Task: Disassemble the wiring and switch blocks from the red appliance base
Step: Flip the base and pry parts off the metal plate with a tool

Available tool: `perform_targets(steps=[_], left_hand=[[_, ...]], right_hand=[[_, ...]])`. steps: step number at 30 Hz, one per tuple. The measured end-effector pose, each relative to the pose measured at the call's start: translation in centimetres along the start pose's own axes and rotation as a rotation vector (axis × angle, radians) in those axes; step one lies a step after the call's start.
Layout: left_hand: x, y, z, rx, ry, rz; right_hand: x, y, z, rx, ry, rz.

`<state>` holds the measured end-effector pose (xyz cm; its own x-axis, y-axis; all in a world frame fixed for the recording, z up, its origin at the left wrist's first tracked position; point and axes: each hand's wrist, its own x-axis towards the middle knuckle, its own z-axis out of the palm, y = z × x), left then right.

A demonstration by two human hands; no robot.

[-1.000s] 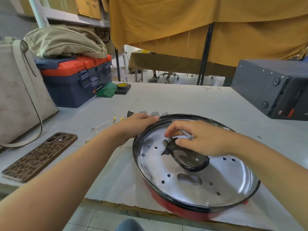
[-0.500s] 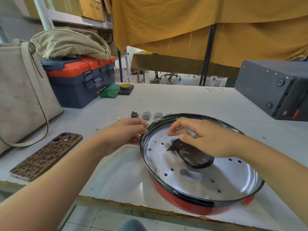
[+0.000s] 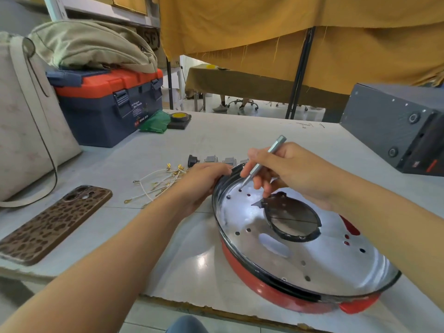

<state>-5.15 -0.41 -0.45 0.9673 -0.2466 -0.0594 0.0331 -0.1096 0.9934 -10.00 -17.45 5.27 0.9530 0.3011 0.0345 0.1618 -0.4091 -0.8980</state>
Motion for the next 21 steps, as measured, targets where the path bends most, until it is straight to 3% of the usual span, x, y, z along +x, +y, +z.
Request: perform_targets(steps=[7, 15, 21], left_hand=[[1.6, -0.8, -0.1, -0.056, -0.019, -0.004], [2.5, -2.1, -0.5, -0.179, -0.244, 0.024], [3.0, -2.2, -0.5, -0.165, -0.207, 0.036]], right_hand=[[2.6, 0.6, 1.0, 0.005, 0.038, 0.025], [3.8, 2.7, 1.7, 0.073, 0.059, 0.061], [3.9, 3.2, 1.7, 0.03, 0.039, 0.038]])
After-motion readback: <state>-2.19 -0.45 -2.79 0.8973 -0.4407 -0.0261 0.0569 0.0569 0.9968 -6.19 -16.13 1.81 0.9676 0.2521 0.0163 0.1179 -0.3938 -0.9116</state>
